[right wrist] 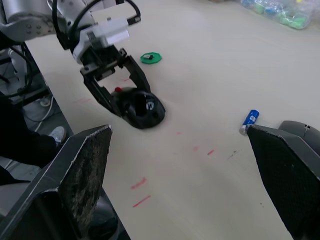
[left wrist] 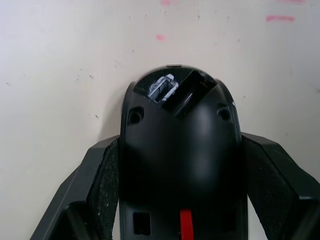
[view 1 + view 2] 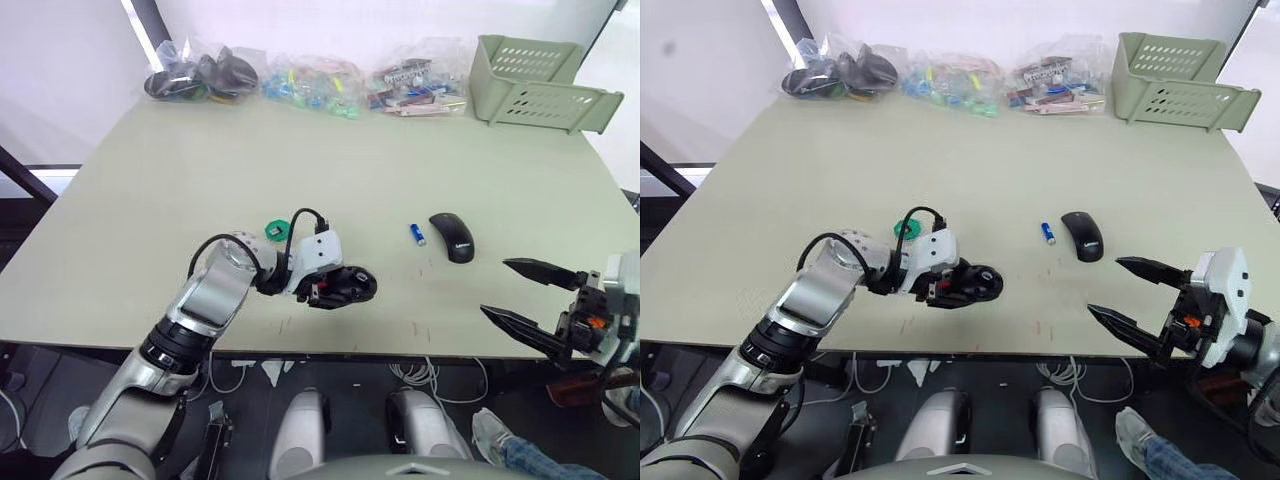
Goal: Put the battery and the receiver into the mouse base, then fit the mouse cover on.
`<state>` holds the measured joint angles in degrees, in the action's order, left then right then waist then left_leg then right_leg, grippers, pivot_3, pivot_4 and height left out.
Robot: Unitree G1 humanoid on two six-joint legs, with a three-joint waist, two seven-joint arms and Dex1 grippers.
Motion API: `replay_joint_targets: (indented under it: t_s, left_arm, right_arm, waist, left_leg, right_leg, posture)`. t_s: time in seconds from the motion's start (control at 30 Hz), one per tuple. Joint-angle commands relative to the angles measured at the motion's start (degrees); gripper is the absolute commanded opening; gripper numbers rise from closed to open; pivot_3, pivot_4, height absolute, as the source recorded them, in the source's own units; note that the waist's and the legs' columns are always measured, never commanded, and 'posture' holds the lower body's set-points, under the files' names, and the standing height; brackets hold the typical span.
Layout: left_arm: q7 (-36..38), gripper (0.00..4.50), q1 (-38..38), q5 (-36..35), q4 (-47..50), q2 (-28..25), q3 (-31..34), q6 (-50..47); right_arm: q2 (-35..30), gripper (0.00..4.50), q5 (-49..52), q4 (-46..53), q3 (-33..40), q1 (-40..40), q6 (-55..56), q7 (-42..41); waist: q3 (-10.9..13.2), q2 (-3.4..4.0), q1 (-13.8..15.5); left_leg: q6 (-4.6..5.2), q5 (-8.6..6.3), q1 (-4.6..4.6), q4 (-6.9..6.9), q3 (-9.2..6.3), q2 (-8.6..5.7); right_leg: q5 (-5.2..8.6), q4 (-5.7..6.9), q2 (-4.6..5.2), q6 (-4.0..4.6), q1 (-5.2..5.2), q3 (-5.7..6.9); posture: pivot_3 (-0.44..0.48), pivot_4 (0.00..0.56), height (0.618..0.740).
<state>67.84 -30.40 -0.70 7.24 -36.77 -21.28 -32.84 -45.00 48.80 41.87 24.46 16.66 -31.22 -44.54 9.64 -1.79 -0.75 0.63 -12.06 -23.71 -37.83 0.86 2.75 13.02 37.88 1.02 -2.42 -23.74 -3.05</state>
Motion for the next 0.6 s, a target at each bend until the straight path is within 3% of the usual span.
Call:
replay_joint_targets:
  t_s: [0.03,0.1,0.23,0.4,0.5,0.6]
  left_arm:
    - [-0.36,3.22,0.26,0.07,-0.20,-0.20,-1.04,0.67]
    - [-0.40,3.22,0.32,-0.20,-0.08,-0.16,-1.01,0.46]
    - [-0.87,3.22,1.40,-0.42,0.97,-0.83,-0.72,0.11]
    - [-1.68,3.22,2.18,-0.61,1.50,-1.22,-0.35,-0.27]
    - [-2.14,3.08,2.49,-0.83,1.89,-1.35,-0.28,-0.51]
    - [-2.84,3.08,2.86,-1.37,2.60,-1.36,-0.04,-1.50]
  right_arm:
    - [1.08,4.50,-4.83,2.36,-5.86,-3.91,-0.25,5.50]
    - [1.51,4.50,-6.49,2.66,-8.25,-5.37,-0.34,7.04]
    - [3.31,4.50,-11.22,3.62,-15.80,-11.52,-8.48,18.53]
    - [13.51,4.50,-11.32,-2.48,-24.64,-26.98,-25.67,33.00]
    - [19.83,3.67,-13.38,-5.57,-25.94,-32.13,-30.66,39.29]
    - [25.22,2.12,-18.08,-10.13,-27.78,-36.04,-31.27,44.38]
  waist:
    - [0.00,0.00,-0.01]
    - [0.00,0.01,-0.01]
    - [-0.01,0.00,-0.24]
    - [-0.02,0.05,-0.25]
    - [-0.02,0.10,-0.08]
    - [-0.02,0.10,-0.07]
  left_leg:
    - [0.00,0.00,0.00,0.00,0.00,0.00]
    - [0.00,0.00,0.00,0.00,0.00,0.00]
    - [-0.01,0.00,-0.06,0.07,0.02,-0.01]
    - [0.00,0.00,0.01,0.08,0.07,0.02]
    - [0.00,0.00,-0.08,0.13,0.08,0.04]
    - [0.01,0.00,-0.10,0.40,0.14,-0.02]
  right_leg:
    - [0.00,0.00,0.00,0.00,-0.01,0.00]
    - [0.00,-0.01,0.02,0.00,-0.01,0.00]
    - [0.01,-0.10,0.04,0.01,-0.03,0.00]
    - [-0.02,-0.01,0.03,0.04,-0.07,-0.06]
    - [-0.01,-0.02,0.02,0.04,-0.20,-0.05]
    - [-0.01,-0.15,0.02,0.05,-0.25,-0.10]
  posture:
    - [0.000,0.150,0.740]
    - [0.000,0.150,0.740]
    - [0.000,0.150,0.740]
    - [0.000,0.150,0.740]
    - [0.000,0.150,0.740]
    - [0.000,0.150,0.740]
